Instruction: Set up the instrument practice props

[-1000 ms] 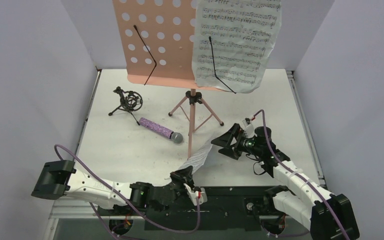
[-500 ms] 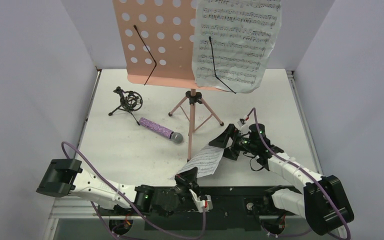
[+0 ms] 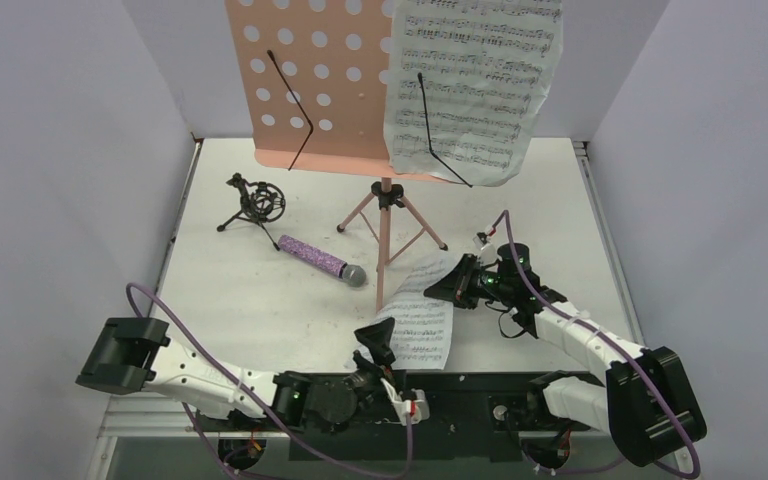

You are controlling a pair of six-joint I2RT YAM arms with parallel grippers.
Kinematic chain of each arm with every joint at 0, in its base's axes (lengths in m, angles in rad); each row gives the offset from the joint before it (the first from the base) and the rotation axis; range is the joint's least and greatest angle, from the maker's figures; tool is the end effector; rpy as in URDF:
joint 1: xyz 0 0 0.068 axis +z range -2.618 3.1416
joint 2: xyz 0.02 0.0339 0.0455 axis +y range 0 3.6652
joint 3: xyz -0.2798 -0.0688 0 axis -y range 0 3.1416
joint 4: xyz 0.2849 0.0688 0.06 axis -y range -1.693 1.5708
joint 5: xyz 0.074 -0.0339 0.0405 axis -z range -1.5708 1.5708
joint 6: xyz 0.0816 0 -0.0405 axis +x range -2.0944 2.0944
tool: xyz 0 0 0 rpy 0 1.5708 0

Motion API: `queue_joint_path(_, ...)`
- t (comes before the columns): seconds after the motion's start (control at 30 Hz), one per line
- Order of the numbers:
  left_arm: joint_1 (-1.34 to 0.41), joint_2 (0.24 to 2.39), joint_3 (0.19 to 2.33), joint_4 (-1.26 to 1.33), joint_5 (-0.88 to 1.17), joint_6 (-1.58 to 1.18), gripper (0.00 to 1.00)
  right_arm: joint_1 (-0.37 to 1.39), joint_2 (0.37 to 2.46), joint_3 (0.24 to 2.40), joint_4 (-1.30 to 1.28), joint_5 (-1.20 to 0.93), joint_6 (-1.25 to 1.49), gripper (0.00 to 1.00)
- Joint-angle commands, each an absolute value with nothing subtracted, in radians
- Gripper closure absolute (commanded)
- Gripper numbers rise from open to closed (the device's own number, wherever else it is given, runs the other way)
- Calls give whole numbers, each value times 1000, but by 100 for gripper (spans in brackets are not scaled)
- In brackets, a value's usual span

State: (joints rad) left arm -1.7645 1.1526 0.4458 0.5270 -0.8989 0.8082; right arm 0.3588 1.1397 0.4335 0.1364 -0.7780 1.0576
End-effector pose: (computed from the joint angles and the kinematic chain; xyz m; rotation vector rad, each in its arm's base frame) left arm 0.0079 -0.2917 0.2075 1.3220 1.0413 0.0691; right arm 0.2327 0.1484 0.1572 0.3123 2.4098 1.5817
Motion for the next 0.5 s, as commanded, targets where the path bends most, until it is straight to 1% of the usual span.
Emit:
queue_joint_path(0.0,-1768,1093,455,633,-868,729,11,353,1133,502,127,-779,964,95)
queue_joint_path(0.07,-1766,1050,447,630,-834,674,5,352,1124,524,95,-773,903,95)
queue_joint_path(0.2,-1750,946,427,626,-715,540,1,352,1088,561,33,-745,753,95)
queue_joint_path(0.27,-1726,885,422,602,-607,444,4,351,1068,571,5,-725,691,95)
queue_joint_path(0.4,-1610,773,395,583,-282,223,4,351,1032,574,-35,-727,609,95)
queue_joint_path(0.47,-1544,742,378,616,-206,126,4,351,1015,577,-33,-742,581,95)
